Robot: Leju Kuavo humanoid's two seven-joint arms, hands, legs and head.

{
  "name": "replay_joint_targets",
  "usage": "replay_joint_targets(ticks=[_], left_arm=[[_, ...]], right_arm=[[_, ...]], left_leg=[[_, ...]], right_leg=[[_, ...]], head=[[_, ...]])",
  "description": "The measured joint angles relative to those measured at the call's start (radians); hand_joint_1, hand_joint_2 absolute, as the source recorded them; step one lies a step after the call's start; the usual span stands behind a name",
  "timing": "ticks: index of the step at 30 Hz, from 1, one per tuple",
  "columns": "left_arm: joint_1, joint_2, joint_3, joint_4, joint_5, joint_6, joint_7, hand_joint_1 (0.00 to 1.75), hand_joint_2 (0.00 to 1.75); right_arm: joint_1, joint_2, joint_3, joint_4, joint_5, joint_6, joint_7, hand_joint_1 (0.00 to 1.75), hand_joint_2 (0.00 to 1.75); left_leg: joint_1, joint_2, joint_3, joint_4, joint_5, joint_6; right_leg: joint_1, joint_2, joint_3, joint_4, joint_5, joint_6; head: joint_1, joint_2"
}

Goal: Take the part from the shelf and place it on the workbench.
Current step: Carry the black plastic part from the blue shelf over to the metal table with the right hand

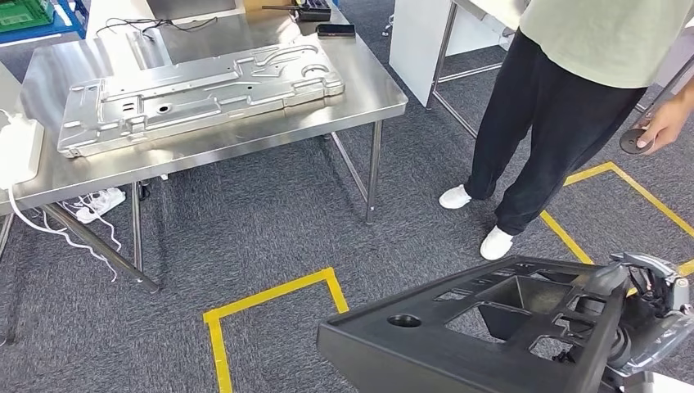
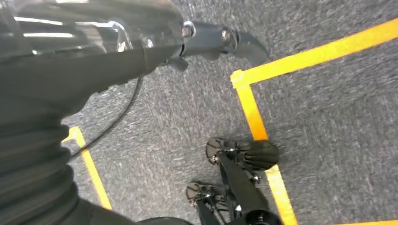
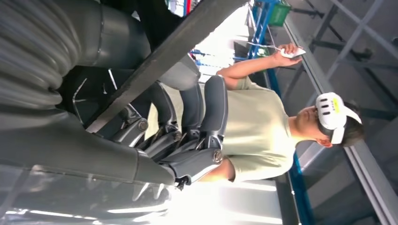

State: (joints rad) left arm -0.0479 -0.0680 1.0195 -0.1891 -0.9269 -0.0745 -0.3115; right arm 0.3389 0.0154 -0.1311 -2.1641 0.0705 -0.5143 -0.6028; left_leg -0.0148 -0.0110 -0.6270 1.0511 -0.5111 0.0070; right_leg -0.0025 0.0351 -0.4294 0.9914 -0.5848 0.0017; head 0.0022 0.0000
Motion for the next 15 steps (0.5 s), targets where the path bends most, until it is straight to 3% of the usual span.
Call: replay_joint_targets(ticks=[2,4,7,8,9,10,13,14,15], left_arm=[[-0.002,0.0,0.0,0.0,0.0,0.0,0.001,0.0,1.75],[-0.004,0.0,0.0,0.0,0.0,0.0,0.001,0.0,1.75],[-0.004,0.0,0.0,0.0,0.0,0.0,0.001,0.0,1.75],[-0.003,0.0,0.0,0.0,0.0,0.0,0.001,0.0,1.75],[-0.003,0.0,0.0,0.0,-0.001,0.0,0.001,0.0,1.75],[-0.002,0.0,0.0,0.0,-0.001,0.0,0.001,0.0,1.75],[-0.004,-0.003,0.0,0.001,-0.003,0.0,0.001,0.0,1.75],[-0.004,-0.004,0.0,0.001,-0.003,0.0,0.001,0.0,1.75],[-0.005,-0.006,0.0,0.002,-0.004,-0.002,0.0,0.0,1.75]], right_arm=[[0.0,-0.001,0.0,-0.001,0.0,0.0,0.0,1.75,1.75],[-0.001,-0.002,0.001,-0.001,0.001,-0.001,-0.001,1.75,1.75],[0.001,-0.003,0.001,-0.001,0.003,-0.002,-0.002,1.75,1.75],[0.002,-0.003,0.001,-0.001,0.003,-0.003,-0.002,1.75,1.75],[0.002,-0.002,0.001,-0.001,0.004,-0.003,-0.002,1.75,1.75],[0.002,-0.002,0.001,-0.001,0.004,-0.004,-0.002,1.75,1.75],[0.003,-0.002,0.001,-0.001,0.005,-0.005,-0.002,1.75,1.75],[0.003,-0.003,0.001,-0.001,0.006,-0.005,-0.002,1.75,1.75],[0.003,-0.003,0.001,-0.002,0.007,-0.005,-0.002,1.75,1.75]], left_leg=[[0.004,0.004,0.024,-0.01,0.011,0.005],[0.008,0.01,0.052,-0.019,0.027,0.014],[0.008,0.015,0.076,-0.024,0.009,0.022],[0.008,0.014,0.085,-0.025,0.0,0.022],[0.008,0.014,0.096,-0.025,-0.009,0.022],[0.008,0.013,0.109,-0.025,-0.018,0.022],[0.005,0.012,0.148,-0.031,-0.043,0.016],[0.004,0.011,0.156,-0.035,-0.049,0.011],[0.003,0.01,0.161,-0.035,-0.051,0.006]], right_leg=[[0.001,-0.001,0.015,0.011,-0.002,0.008],[0.001,-0.01,-0.015,0.081,-0.016,0.014],[0.0,-0.019,-0.152,0.264,-0.086,0.019],[0.0,-0.019,-0.188,0.291,-0.101,0.019],[0.0,-0.019,-0.208,0.285,-0.097,0.019],[0.002,-0.019,-0.214,0.249,-0.071,0.017],[0.014,-0.023,-0.194,0.079,0.081,0.002],[0.019,-0.024,-0.188,0.049,0.116,-0.003],[0.021,-0.024,-0.185,0.035,0.131,-0.006]], head=[[0.001,0.0],[0.005,0.0],[0.013,0.0],[0.015,0.0],[0.017,0.0],[0.019,0.0],[0.027,0.0],[0.028,0.0],[0.027,0.0]])
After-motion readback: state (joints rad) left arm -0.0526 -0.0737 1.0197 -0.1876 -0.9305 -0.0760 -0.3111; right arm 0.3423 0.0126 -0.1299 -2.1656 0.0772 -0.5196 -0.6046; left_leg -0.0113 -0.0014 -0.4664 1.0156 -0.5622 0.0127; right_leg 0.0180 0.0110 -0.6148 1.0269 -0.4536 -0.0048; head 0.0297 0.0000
